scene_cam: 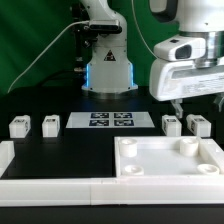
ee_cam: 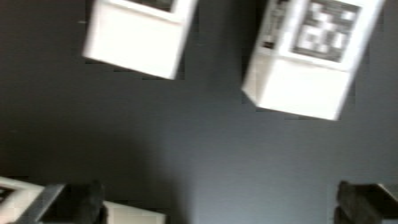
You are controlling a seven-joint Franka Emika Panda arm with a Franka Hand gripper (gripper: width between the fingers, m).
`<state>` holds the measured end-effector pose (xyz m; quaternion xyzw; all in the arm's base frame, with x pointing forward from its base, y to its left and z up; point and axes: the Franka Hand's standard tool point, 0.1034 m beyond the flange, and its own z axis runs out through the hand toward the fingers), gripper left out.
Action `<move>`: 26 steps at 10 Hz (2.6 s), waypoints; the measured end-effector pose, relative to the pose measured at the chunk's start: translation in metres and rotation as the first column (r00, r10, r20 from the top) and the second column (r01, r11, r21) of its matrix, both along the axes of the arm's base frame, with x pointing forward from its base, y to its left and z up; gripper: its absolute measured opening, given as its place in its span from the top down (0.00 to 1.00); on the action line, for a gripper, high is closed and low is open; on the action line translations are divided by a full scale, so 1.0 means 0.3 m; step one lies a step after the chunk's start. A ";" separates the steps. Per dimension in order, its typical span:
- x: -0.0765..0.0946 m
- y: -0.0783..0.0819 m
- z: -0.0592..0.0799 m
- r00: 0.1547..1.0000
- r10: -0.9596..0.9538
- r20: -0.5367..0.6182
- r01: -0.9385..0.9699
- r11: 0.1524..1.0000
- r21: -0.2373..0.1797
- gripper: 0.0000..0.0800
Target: Assemble one leg
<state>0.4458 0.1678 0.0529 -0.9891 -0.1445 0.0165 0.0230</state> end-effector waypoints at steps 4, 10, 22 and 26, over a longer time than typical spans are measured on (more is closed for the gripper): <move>0.005 0.011 -0.006 1.000 0.008 -0.004 -0.008 1.000 0.002 0.19; -0.068 0.022 -0.029 0.911 -0.073 -0.406 0.003 0.985 -0.171 0.19; -0.099 0.033 -0.097 0.614 -0.145 -0.776 -0.137 0.949 -0.285 0.19; -0.102 0.038 -0.096 0.615 -0.141 -0.776 -0.141 0.948 -0.284 0.19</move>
Offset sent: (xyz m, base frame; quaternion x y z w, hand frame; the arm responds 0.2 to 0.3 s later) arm 0.0000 0.0000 0.0000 0.0000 0.0000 0.0000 1.0000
